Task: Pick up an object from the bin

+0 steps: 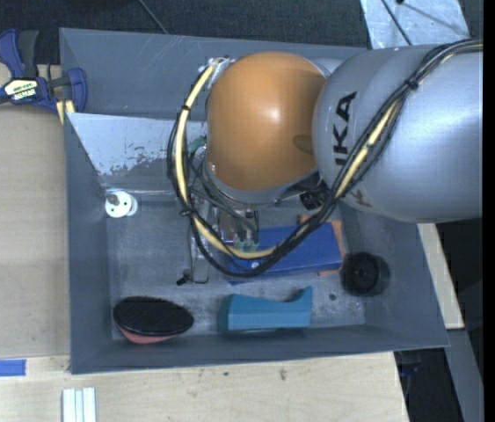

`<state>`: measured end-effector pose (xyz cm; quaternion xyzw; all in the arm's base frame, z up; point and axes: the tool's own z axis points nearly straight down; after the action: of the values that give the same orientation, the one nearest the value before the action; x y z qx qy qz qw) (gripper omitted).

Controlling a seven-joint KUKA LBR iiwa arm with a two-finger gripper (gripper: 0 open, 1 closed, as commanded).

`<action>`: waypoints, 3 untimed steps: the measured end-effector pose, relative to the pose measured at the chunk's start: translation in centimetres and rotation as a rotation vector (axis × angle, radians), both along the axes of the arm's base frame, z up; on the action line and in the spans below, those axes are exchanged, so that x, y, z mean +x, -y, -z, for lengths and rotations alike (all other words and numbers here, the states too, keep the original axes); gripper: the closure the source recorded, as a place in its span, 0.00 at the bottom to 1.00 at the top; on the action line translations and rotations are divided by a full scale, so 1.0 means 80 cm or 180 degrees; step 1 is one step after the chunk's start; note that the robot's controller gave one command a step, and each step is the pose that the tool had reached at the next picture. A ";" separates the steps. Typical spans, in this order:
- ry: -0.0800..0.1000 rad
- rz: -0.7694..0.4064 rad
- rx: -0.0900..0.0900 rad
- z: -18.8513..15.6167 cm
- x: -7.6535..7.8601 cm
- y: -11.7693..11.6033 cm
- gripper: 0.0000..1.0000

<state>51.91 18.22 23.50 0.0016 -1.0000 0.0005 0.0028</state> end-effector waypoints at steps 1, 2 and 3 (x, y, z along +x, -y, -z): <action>0.0027 0.0011 0.0007 -0.006 0.002 0.001 0.00; 0.0035 -0.0323 0.0008 0.073 -0.010 -0.018 0.00; 0.0014 -0.0445 0.0009 0.094 -0.039 -0.052 0.00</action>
Offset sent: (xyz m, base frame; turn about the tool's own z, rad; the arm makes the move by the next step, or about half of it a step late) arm -0.0263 0.0399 -0.1650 -0.2714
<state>48.82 22.37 15.99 0.0714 -0.9974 -0.0006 0.0005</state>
